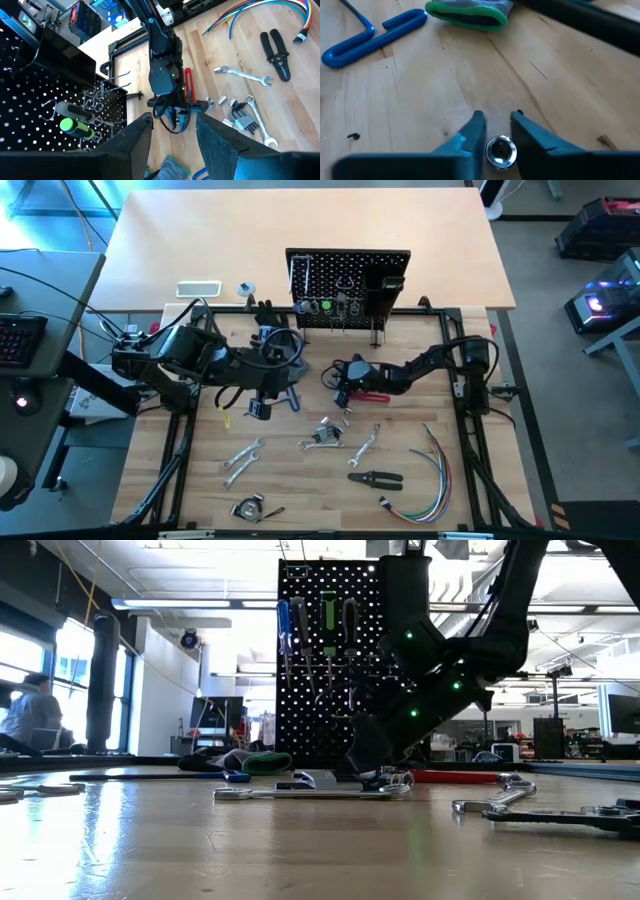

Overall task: Hang tools onto peg board
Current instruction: Put the silver socket into the black bin on the pegboard

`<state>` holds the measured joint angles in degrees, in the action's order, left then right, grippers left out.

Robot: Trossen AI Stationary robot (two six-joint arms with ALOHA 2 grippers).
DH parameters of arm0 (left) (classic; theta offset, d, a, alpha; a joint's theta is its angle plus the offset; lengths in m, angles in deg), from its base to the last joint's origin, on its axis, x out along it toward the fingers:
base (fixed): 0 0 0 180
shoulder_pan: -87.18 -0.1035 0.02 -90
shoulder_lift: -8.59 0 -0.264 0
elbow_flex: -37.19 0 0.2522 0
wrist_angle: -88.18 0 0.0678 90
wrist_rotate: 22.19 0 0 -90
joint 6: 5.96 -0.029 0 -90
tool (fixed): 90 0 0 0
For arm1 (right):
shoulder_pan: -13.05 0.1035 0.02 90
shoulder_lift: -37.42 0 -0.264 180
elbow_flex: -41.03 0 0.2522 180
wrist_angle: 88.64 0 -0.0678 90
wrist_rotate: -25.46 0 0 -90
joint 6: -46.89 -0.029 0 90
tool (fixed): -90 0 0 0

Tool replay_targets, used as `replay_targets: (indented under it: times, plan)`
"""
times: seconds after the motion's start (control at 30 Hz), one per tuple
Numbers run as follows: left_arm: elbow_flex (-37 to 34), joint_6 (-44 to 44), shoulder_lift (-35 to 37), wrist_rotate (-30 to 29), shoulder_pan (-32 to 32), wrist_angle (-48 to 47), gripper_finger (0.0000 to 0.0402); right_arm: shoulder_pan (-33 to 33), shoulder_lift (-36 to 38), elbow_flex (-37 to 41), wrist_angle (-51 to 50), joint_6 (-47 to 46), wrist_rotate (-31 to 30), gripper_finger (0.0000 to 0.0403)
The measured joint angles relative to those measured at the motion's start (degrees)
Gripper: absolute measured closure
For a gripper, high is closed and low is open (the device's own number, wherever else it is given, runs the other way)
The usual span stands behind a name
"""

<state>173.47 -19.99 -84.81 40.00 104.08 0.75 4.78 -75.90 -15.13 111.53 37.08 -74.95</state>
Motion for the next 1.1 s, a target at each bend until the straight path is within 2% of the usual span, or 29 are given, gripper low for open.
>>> replay_targets:
  times: [0.07,0.3,0.43,0.7,0.97,1.1]
  plan:
    - [0.01,0.37,0.00,0.00,0.00,-0.15,0.0254,0.00,0.31,-0.20,-1.20,0.16,0.22,0.0356]
    - [0.00,1.42,0.00,-0.02,0.02,-1.48,0.0254,1.06,1.66,-0.12,-3.96,-0.54,1.66,0.0355]
    - [0.00,1.57,0.00,-0.11,0.02,-1.88,0.0254,2.79,5.68,0.20,-8.99,-0.35,2.56,0.0355]
    - [0.00,1.93,0.00,-1.49,0.02,-3.78,0.0254,7.41,22.72,0.18,-17.26,1.12,2.39,0.0355]
    - [0.00,1.50,0.00,-2.58,0.09,-3.67,0.0254,10.63,43.43,0.02,-17.82,5.36,2.27,0.0355]
    - [0.01,1.48,-0.02,-2.69,0.07,-3.65,0.0254,10.55,51.00,-4.41,-22.46,9.63,1.74,0.0355]
